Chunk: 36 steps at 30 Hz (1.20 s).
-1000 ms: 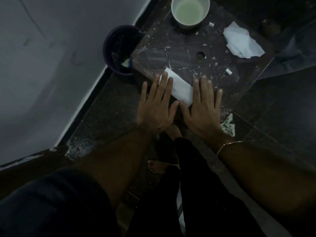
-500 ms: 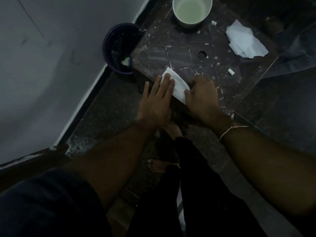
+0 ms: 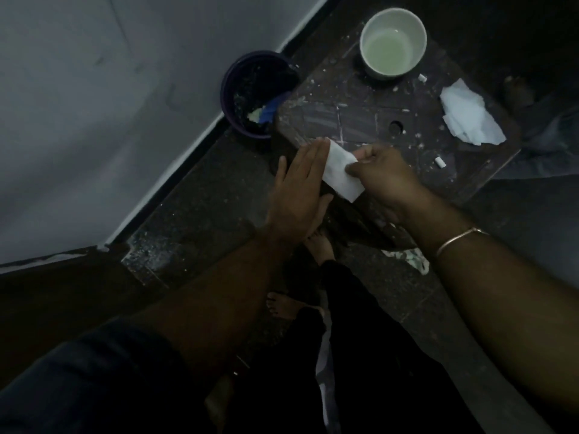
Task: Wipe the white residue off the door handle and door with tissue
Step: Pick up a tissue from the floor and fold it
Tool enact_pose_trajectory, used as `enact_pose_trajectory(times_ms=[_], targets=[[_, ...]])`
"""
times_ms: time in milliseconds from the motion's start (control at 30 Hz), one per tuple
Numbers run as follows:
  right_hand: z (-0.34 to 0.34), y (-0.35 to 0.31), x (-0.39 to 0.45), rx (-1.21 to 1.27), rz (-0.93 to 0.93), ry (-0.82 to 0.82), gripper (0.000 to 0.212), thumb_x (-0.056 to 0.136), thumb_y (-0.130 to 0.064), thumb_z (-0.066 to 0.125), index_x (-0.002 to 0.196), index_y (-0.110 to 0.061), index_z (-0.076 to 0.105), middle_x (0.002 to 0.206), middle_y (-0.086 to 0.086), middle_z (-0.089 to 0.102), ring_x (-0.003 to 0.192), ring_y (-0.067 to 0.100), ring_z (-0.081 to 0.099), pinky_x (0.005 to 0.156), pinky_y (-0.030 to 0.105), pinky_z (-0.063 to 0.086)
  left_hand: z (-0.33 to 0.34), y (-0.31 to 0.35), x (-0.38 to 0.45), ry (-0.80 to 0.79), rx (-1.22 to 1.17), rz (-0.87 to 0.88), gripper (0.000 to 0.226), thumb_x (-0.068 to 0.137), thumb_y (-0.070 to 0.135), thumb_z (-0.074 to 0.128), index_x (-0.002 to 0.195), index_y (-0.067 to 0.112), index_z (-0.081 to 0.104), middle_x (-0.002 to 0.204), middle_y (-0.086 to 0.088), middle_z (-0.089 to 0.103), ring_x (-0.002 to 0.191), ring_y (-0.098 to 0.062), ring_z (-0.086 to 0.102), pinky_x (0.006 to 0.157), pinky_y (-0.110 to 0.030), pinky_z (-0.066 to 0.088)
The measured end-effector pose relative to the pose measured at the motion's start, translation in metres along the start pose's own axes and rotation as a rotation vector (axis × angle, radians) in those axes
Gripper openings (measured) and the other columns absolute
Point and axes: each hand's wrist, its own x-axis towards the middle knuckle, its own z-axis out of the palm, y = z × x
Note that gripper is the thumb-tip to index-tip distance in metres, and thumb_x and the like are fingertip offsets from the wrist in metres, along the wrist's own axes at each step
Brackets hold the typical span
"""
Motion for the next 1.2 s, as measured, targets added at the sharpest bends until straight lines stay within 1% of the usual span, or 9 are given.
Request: enact_pose_trajectory(times_ms=[200,333,433,567,667,833,967,1067,1200], targets=[[0.026,-0.043,-0.029,0.115,0.037,-0.141,0.036,0.088,-0.004,0.065,0.121,-0.013,0.056,0.11,0.009,0.063,0.099,0.026,0.065,0.087,0.044,0.057,-0.023,-0.015,-0.019,0.202,-0.425,-0.175,0.068,0.089,0.018,0.059,0.151,0.015,0.033,0.156,-0.005,0.037,0.147,-0.029,0.028,0.119,-0.059,0.02],[0.049,-0.071,-0.05,0.142,0.043,-0.268,0.039,0.091,-0.003,0.063,0.128,-0.009,0.053,0.111,0.013,0.065,0.092,0.023,0.068,0.075,0.036,0.06,-0.055,-0.023,-0.033,0.378,-0.757,-0.381,0.05,0.088,0.003,0.06,0.136,0.014,0.057,0.144,-0.008,0.052,0.134,-0.026,0.048,0.11,-0.053,0.041],[0.068,-0.092,-0.07,0.185,0.069,-0.431,0.039,0.094,-0.002,0.058,0.132,-0.003,0.052,0.119,0.019,0.065,0.103,0.031,0.068,0.074,0.036,0.06,-0.086,-0.025,-0.052,0.517,-0.815,-0.51,0.04,0.088,0.004,0.065,0.126,0.017,0.066,0.134,0.004,0.058,0.123,-0.003,0.053,0.106,-0.039,0.047],[0.093,-0.123,-0.106,0.252,0.092,-0.613,0.038,0.095,0.001,0.054,0.132,-0.001,0.051,0.121,0.022,0.065,0.101,0.029,0.068,0.072,0.035,0.061,-0.135,-0.025,-0.083,0.73,-0.923,-0.594,0.031,0.086,-0.001,0.067,0.115,0.009,0.072,0.116,-0.004,0.071,0.109,-0.011,0.066,0.096,-0.033,0.054],[0.11,-0.146,-0.133,0.267,0.088,-0.756,0.036,0.094,0.005,0.052,0.13,0.003,0.052,0.121,0.024,0.064,0.097,0.027,0.068,0.071,0.034,0.061,-0.17,-0.025,-0.11,0.848,-0.912,-0.602,0.031,0.083,-0.007,0.068,0.111,0.003,0.072,0.101,0.0,0.072,0.088,-0.001,0.068,0.082,-0.023,0.057],[0.143,-0.179,-0.179,0.205,0.071,-0.939,0.039,0.093,0.007,0.052,0.132,0.002,0.051,0.127,0.024,0.062,0.103,0.029,0.067,0.075,0.038,0.061,-0.222,-0.023,-0.158,1.043,-0.91,-0.626,0.032,0.082,-0.012,0.065,0.112,-0.001,0.071,0.107,-0.011,0.072,0.096,-0.017,0.069,0.087,-0.034,0.058],[0.169,-0.2,-0.215,0.168,0.033,-1.01,0.045,0.09,0.01,0.056,0.134,-0.001,0.047,0.127,0.025,0.059,0.105,0.033,0.066,0.076,0.044,0.06,-0.257,-0.02,-0.195,1.13,-1.006,-0.645,0.03,0.08,-0.014,0.067,0.103,0.003,0.074,0.093,-0.008,0.075,0.081,-0.016,0.07,0.074,-0.034,0.06],[0.187,-0.215,-0.247,0.111,-0.068,-1.079,0.043,0.089,0.011,0.057,0.13,0.001,0.049,0.12,0.024,0.063,0.101,0.031,0.067,0.074,0.043,0.061,-0.284,-0.013,-0.225,1.217,-1.078,-0.651,0.033,0.083,-0.007,0.066,0.09,0.023,0.076,0.084,0.0,0.077,0.076,-0.018,0.072,0.068,-0.037,0.061],[0.211,-0.239,-0.291,0.011,-0.269,-1.173,0.028,0.087,0.012,0.06,0.113,0.002,0.059,0.093,0.017,0.071,0.086,0.028,0.069,0.078,0.043,0.06,-0.326,-0.004,-0.266,1.34,-1.251,-0.609,0.023,0.089,-0.002,0.061,0.095,0.017,0.073,0.088,-0.005,0.076,0.077,-0.019,0.072,0.065,-0.035,0.06]])
